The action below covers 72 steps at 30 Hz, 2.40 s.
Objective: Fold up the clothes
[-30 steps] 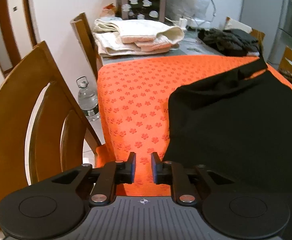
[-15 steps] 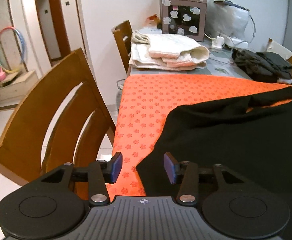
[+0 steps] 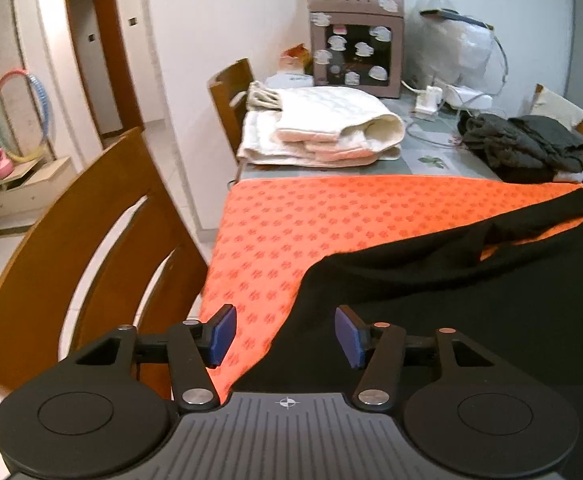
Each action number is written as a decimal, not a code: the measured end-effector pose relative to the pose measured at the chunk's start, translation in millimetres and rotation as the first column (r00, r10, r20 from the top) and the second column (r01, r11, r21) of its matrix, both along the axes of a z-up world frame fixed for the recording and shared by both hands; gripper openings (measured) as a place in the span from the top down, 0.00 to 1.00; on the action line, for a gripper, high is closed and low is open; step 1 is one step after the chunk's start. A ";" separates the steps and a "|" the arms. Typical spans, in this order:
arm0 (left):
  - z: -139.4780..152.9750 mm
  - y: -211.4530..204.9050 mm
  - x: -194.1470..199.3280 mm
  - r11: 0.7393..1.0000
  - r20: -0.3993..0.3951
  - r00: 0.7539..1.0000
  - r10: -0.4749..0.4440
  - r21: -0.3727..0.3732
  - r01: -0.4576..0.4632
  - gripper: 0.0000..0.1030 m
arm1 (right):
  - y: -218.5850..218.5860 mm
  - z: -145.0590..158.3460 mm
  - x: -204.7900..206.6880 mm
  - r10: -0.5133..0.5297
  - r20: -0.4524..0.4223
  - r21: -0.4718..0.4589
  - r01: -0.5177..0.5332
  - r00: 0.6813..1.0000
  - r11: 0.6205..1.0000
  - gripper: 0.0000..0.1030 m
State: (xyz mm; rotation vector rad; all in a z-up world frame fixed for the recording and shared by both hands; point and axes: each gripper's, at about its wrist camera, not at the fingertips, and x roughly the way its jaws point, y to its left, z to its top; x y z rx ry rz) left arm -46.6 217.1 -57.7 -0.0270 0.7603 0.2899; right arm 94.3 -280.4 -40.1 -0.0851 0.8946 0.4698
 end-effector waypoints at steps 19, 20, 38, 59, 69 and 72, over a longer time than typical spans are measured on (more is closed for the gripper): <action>-46.1 -7.2 125.0 0.992 -0.120 0.986 -0.119 0.032 0.123 0.44 | 96.5 -68.3 188.3 0.230 -0.039 -0.183 -0.233 0.972 0.955 0.55; -47.4 -7.2 128.5 0.993 -0.124 0.986 -0.113 0.032 0.117 0.44 | 103.1 -74.7 193.9 0.260 -0.048 -0.191 -0.264 0.964 0.945 0.55; -46.3 19.6 104.4 0.999 -0.094 0.995 0.025 -0.040 -0.029 0.44 | 148.9 -88.0 216.6 0.410 -0.023 -0.214 -0.405 0.912 0.889 0.95; -28.2 42.2 70.7 0.994 -0.027 0.994 0.104 -0.028 -0.104 0.44 | 363.3 32.4 303.2 0.535 0.270 -0.299 -0.458 0.801 0.837 0.93; -37.7 23.2 100.1 0.997 -0.060 0.995 -0.077 -0.011 0.077 0.44 | 314.0 26.5 305.9 0.480 0.179 -0.196 -0.447 0.859 0.873 0.58; -44.2 7.6 120.5 0.986 -0.069 0.984 -0.165 -0.018 0.164 0.44 | 276.3 24.8 298.5 0.446 0.138 -0.167 -0.423 0.884 0.890 0.58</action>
